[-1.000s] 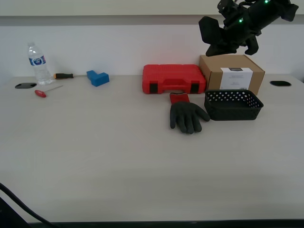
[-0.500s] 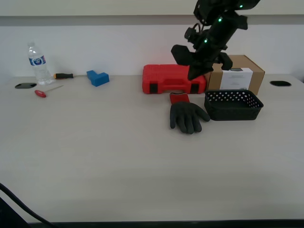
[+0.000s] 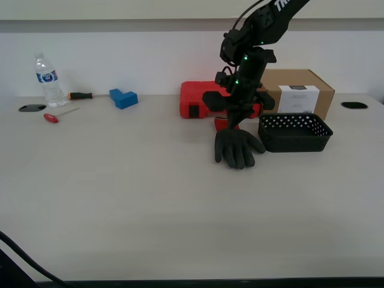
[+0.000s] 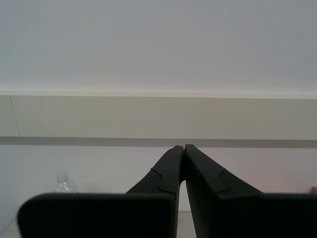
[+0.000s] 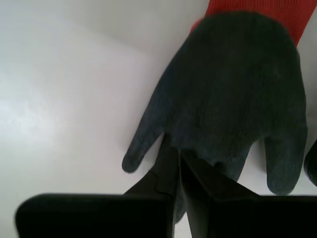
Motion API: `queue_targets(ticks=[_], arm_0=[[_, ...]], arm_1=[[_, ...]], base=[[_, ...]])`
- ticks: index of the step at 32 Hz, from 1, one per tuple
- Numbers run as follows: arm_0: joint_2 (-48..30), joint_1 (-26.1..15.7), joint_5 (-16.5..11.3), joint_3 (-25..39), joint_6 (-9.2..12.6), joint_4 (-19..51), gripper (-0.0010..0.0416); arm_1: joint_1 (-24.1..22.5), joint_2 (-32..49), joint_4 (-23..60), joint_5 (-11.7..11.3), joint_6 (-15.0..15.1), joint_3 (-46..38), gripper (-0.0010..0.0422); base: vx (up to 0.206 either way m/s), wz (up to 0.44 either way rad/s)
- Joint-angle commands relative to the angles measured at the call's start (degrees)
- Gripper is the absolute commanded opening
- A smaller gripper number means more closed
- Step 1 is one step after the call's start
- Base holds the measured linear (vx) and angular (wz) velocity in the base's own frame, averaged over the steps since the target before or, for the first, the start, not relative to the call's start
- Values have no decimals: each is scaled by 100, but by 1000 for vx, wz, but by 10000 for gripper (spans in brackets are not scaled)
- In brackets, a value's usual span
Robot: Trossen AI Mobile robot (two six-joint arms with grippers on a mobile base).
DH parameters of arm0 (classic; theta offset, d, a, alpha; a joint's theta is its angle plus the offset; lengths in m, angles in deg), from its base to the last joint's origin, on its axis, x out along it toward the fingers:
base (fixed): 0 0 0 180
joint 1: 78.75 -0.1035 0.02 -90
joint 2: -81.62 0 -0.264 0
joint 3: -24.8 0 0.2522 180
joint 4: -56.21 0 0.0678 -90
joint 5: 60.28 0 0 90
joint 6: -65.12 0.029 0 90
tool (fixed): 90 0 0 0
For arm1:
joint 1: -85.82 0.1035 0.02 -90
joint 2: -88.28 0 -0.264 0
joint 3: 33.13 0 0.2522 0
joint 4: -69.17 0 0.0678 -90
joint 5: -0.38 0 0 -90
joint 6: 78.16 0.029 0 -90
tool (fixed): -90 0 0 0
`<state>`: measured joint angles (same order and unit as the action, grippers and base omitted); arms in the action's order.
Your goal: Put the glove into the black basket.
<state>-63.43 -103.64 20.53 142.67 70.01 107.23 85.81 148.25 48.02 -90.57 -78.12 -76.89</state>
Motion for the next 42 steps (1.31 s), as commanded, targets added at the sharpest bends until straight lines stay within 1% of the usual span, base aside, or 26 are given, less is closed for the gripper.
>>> queue_targets(ticks=[1, 3, 4, 7, 10, 11, 13, 15, 18, 20, 23, 29, 31, 33, 38, 41, 42], arm_0=[[2, 92, 142, 11, 125, -120, 64], [2, 151, 205, 46, 142, -125, 109], [2, 203, 234, 46, 144, -138, 150], [2, 236, 468, 7, 140, -299, 234], [2, 234, 721, 4, 39, -415, 276], [2, 232, 778, 4, 2, -479, 282], [2, 234, 778, 4, -44, -546, 279], [2, 234, 780, 4, -44, -555, 272], [-197, 234, 785, 90, -44, -529, 259], [-385, 234, 710, 175, -44, -496, 259], [-470, 201, 688, 219, -44, -417, 260], [-560, 179, 750, 195, -59, -455, 257], [-667, 166, 748, 201, -20, -402, 256], [-743, 157, 730, 201, -46, -413, 257], [-835, 120, 728, 203, -24, -367, 256], [-916, 83, 713, 212, 70, -293, 254], [-933, 81, 713, 210, 72, -293, 251]], arm_1=[[2, 2, -31, -4, 2, 0, 0], [2, 2, -31, -4, 2, 0, 0], [2, 2, -31, -4, 2, 0, 0], [2, 2, -31, -4, 2, 0, 0], [2, 2, -33, -4, 0, 0, 0], [2, 2, -33, -4, 2, 0, 0], [2, 2, -33, -4, 0, 0, 0], [2, 2, -33, -4, 2, 0, 0], [2, 2, -26, -4, 2, -2, 0], [2, 2, -31, -4, 0, 0, 0], [2, 2, -31, -4, 0, 0, 0], [2, 2, -31, -4, 2, 4, 0], [2, 2, -35, -4, 0, 2, 0], [2, 2, -20, -4, 2, 4, 0], [2, 2, -24, -4, 2, 0, 0], [0, 2, -24, -4, 0, 2, 0], [0, 2, -26, -4, 2, 2, 0]], base=[[0, 0], [0, 0], [0, 0], [0, 0], [0, 0], [0, 0], [0, 0], [0, 0], [0, 0], [0, 0], [0, 0], [0, 0], [0, 0], [0, 0], [0, 0], [0, 0], [0, 0]])
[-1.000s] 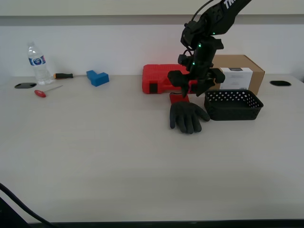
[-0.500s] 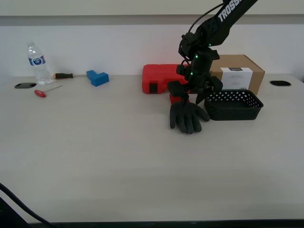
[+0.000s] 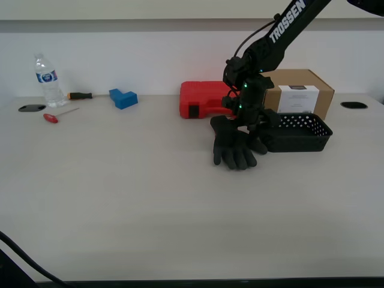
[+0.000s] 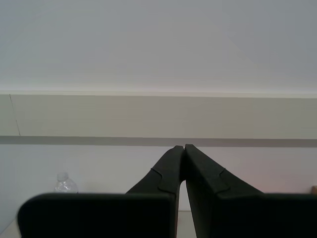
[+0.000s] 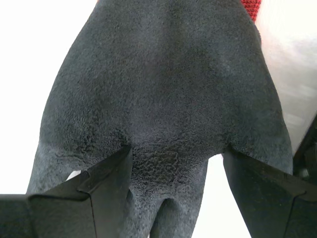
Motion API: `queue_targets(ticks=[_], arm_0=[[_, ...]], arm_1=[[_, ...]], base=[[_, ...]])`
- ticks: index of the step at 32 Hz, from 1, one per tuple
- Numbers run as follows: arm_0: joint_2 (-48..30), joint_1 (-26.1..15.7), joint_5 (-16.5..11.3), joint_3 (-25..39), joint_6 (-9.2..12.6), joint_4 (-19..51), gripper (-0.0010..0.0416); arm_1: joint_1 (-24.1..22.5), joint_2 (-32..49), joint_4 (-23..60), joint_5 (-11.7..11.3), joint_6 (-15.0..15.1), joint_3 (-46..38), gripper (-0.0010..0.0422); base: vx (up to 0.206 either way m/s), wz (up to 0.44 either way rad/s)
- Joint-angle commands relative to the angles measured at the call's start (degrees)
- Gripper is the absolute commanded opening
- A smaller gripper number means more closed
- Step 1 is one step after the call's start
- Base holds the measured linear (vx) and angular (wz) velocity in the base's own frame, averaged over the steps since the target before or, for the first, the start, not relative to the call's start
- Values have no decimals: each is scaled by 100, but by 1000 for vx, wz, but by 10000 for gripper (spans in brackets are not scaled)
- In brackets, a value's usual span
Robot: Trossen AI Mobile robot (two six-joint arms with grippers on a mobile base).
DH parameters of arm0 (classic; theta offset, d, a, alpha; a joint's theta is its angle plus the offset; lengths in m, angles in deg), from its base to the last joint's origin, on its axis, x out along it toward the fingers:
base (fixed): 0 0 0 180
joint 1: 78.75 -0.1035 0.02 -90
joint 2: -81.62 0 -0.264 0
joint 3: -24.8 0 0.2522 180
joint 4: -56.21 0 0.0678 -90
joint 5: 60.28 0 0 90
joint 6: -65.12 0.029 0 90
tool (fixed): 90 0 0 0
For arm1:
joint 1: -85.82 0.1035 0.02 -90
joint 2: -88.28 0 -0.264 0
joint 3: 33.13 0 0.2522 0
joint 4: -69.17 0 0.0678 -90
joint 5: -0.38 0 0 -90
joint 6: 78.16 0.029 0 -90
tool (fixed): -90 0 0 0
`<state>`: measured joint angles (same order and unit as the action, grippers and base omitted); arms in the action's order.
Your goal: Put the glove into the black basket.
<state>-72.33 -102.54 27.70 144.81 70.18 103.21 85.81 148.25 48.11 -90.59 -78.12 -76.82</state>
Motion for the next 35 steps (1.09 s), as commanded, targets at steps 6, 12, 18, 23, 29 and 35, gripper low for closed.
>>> queue_targets(ticks=[6, 12, 18, 23, 29, 35], arm_0=[[-48, -35, -7, -13, 96, 155, 176], [-48, -37, -76, -15, 68, 173, 50], [-48, -35, -157, -13, -105, 170, 0], [90, -46, -450, -13, -98, 173, -1], [560, -61, -452, -13, -101, 153, -1], [1469, -63, -238, -15, -144, 138, -1]], arm_1=[[2, 2, -33, -2, 0, -2, 0], [0, 2, -33, -2, 2, -2, 0], [2, 2, -33, -2, 2, -2, 0], [0, 2, -33, -2, 2, -7, 0], [2, 2, -33, -2, 2, -7, 0], [2, 2, -24, -2, 0, -7, 0]], base=[[0, 0], [0, 0], [0, 0], [0, 0], [0, 0], [0, 0]])
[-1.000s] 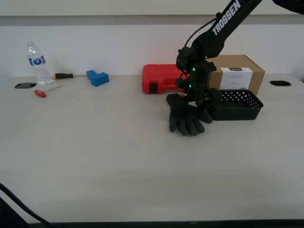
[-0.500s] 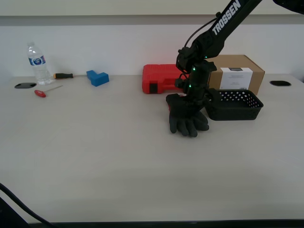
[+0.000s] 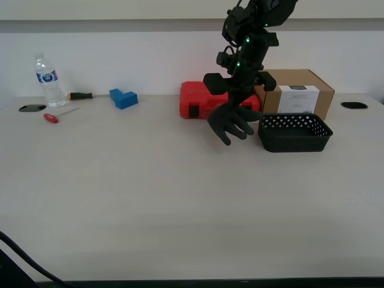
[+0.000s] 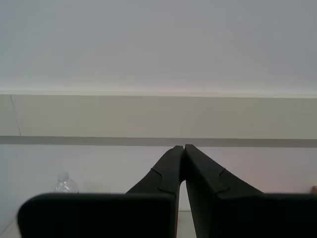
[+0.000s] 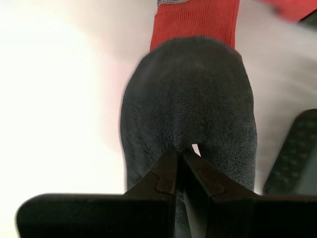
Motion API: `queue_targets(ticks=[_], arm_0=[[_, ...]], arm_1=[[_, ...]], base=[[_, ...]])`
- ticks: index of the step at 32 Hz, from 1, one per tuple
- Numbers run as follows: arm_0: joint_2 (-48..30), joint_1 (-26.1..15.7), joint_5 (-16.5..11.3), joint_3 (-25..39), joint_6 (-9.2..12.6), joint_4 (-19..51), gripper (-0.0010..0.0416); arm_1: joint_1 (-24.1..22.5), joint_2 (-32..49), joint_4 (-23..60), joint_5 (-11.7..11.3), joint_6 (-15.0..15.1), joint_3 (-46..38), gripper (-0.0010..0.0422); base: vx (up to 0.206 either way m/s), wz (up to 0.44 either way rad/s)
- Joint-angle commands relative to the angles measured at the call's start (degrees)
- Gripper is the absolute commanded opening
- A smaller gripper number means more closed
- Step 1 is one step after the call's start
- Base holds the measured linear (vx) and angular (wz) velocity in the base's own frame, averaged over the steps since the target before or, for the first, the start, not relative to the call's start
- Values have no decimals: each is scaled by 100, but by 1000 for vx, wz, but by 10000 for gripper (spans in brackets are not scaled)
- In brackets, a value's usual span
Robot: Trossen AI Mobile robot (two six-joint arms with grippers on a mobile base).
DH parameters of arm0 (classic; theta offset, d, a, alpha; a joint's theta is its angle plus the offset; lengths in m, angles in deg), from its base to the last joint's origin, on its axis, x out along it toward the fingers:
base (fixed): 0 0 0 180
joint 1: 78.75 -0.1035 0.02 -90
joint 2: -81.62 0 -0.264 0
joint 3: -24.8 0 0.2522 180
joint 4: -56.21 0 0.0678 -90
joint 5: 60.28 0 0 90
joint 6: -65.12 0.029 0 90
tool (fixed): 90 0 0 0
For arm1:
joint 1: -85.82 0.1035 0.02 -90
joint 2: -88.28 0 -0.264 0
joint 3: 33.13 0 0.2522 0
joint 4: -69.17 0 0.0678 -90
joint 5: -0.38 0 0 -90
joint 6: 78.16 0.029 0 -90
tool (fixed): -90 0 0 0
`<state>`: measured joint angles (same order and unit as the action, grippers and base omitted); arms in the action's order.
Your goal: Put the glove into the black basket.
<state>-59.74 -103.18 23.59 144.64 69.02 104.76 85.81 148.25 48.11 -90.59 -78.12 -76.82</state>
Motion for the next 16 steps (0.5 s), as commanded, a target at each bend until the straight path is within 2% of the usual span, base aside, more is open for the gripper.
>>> queue_targets(ticks=[1, 4, 6, 7, 16], arm_0=[[267, 2, 205, 2, -42, -15, -1], [555, 28, 428, 2, -149, 2, -1], [693, 57, 487, 2, -153, 52, -1], [815, 122, 605, 2, -155, 157, -1], [1047, 573, 667, -7, -245, 560, -1]], arm_1=[[2, 2, -22, -2, 2, -7, 0], [2, 2, -7, -2, 0, -2, 0], [2, 2, 2, -2, 2, -4, 0], [2, 2, 0, -2, 2, -4, 0], [2, 2, 4, -2, 2, -7, 0]], base=[[0, 0], [0, 0], [0, 0], [0, 0], [0, 0]])
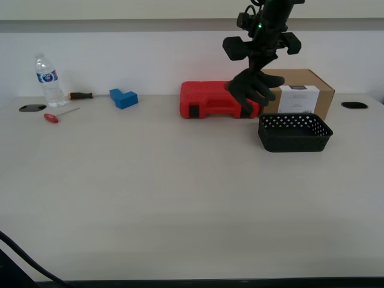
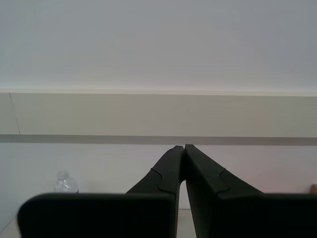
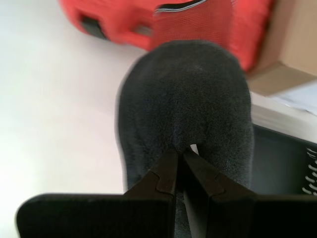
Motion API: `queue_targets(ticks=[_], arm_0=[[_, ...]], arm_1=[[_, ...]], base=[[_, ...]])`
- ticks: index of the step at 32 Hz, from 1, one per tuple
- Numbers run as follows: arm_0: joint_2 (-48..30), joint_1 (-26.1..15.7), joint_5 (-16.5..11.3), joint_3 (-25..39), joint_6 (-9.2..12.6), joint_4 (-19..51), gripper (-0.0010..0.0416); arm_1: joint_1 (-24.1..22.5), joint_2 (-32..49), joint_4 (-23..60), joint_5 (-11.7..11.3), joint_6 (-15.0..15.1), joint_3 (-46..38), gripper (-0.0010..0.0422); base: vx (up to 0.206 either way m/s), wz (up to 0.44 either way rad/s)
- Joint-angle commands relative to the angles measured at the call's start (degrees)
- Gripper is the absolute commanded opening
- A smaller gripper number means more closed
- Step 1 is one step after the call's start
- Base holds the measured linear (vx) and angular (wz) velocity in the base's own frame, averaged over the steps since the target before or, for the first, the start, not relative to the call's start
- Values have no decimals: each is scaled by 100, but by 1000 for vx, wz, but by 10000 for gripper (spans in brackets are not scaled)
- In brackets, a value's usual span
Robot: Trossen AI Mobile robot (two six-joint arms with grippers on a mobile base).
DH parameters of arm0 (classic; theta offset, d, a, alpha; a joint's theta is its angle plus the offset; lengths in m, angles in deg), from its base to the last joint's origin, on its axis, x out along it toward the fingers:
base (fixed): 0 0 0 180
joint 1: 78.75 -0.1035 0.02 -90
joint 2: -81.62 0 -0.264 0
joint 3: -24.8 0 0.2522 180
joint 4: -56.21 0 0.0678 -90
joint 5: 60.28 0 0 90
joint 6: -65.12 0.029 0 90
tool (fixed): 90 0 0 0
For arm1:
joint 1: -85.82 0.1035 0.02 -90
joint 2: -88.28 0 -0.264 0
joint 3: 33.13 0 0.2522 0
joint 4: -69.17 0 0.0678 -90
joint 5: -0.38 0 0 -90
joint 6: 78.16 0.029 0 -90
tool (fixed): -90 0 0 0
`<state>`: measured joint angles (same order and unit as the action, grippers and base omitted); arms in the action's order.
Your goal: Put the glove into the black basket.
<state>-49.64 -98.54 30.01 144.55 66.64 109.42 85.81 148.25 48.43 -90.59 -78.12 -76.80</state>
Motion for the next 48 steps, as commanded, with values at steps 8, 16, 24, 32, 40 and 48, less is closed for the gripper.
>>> queue_targets(ticks=[8, 16, 24, 32, 40, 48], arm_0=[[63, 673, 175, -190, -79, 393, -1], [186, 1176, 116, -1864, -57, -1217, -1], [-166, 1300, -9, -1958, -61, -1694, -1], [-439, 1340, -61, -1757, -50, -1766, 31], [-439, 1392, -59, -1781, -190, -1823, 176], [-24, 1390, -63, -1781, -195, -1956, 193]], arm_1=[[0, 2, -31, -2, 2, -9, 0], [2, 2, -28, -2, 2, -9, 0], [2, 2, -31, -2, 0, -9, 0], [2, 2, -31, -2, 2, -9, 0], [2, 2, -31, -2, 2, -9, 0], [2, 2, -31, -2, 0, -9, 0]], base=[[0, 0], [0, 0], [0, 0], [0, 0], [0, 0], [0, 0]])
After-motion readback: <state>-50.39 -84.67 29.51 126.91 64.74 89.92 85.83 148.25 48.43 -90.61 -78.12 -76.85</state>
